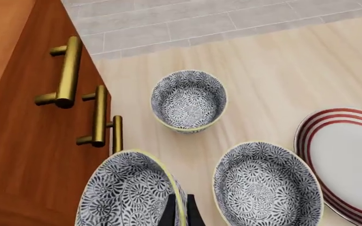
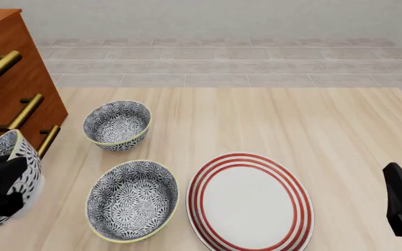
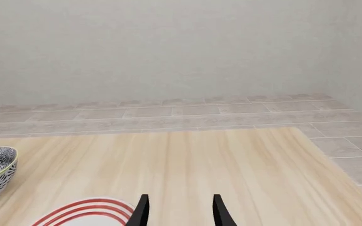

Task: Put the bowl at the front on the plate.

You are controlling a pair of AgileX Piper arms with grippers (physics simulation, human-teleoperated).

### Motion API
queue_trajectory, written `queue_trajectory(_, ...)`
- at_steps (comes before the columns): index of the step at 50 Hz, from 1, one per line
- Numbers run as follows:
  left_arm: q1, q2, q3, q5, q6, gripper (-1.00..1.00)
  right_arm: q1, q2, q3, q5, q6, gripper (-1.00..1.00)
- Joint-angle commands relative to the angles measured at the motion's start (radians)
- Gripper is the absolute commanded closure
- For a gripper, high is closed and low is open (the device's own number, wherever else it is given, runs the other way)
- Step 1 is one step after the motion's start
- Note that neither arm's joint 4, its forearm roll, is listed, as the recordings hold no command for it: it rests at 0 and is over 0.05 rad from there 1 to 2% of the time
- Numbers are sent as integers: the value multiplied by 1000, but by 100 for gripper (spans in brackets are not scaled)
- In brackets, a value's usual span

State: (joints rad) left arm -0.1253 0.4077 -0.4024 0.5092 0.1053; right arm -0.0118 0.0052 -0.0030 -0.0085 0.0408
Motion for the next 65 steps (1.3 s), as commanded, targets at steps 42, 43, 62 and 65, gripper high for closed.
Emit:
queue_trajectory(42, -211, 47, -29, -146, 151, 100, -10, -1, 1, -2, 10, -100)
queue_trajectory(43, -217, 51, -27, -151, 150, 100, -10, -2, 1, -1, 10, -100)
queue_trajectory(62, -330, 132, 0, -256, 204, 100, -11, -1, 0, -1, 11, -100)
queue_trajectory(65, -343, 150, 0, -275, 212, 100, -11, -2, 0, -1, 11, -100)
